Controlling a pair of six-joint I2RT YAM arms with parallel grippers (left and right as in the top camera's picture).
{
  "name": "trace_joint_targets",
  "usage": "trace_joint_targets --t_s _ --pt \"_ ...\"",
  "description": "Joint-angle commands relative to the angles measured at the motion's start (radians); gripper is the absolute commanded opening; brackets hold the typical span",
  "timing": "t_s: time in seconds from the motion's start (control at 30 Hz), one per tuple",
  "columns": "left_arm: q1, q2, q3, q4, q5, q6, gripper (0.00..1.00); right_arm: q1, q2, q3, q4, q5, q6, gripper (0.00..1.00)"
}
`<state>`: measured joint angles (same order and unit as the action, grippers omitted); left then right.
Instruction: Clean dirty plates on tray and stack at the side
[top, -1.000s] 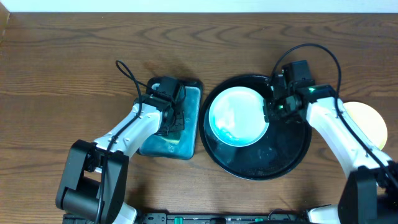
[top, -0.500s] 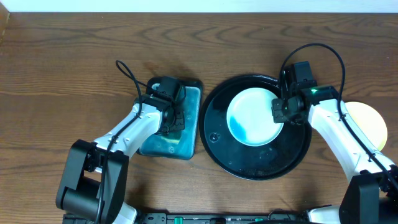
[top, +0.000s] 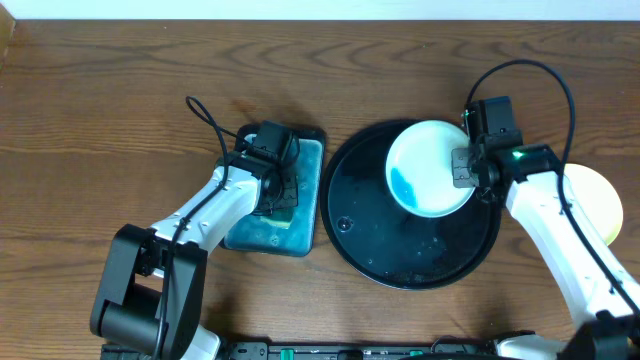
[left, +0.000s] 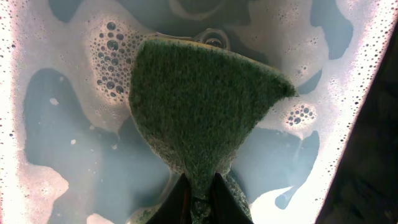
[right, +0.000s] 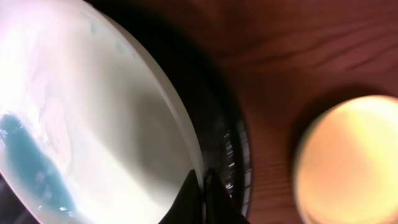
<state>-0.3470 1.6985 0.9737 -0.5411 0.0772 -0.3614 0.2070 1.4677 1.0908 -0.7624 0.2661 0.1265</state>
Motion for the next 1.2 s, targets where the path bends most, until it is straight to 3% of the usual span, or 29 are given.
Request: trace_joint_targets --t_s 0.0,0.43,0.6,0.8,0.9,1.0,1.07,1.17 --pt "0.006 0.021 -0.01 0.009 0.01 0.014 0.08 0.049 -0.062 0.008 0.016 0.142 0.018 0.01" --pt "0.006 0.021 -0.01 0.01 0.008 0.04 0.07 0.255 -0.101 0.008 0.06 0.555 -0.034 0.01" --pt "0.006 0.021 -0.01 0.016 -0.014 0.073 0.07 0.314 -0.101 0.008 0.095 0.606 -0.078 0.01" --pt "0.005 0.02 -0.01 0.058 0.015 0.357 0.08 0.35 -0.101 0.008 0.124 0.688 -0.092 0.01" --pt "0.005 0.02 -0.01 0.071 -0.003 0.417 0.08 0.353 -0.101 0.008 0.126 0.717 -0.121 0.01" --pt "0.005 0.02 -0.01 0.082 -0.107 0.309 0.07 0.353 -0.101 0.008 0.127 0.726 -0.125 0.01" --pt "0.005 0.02 -0.01 0.075 -0.156 0.101 0.07 0.353 -0.101 0.008 0.127 0.724 -0.124 0.01" --pt "0.005 0.02 -0.01 0.053 -0.108 -0.191 0.08 0.353 -0.101 0.008 0.131 0.724 -0.124 0.01"
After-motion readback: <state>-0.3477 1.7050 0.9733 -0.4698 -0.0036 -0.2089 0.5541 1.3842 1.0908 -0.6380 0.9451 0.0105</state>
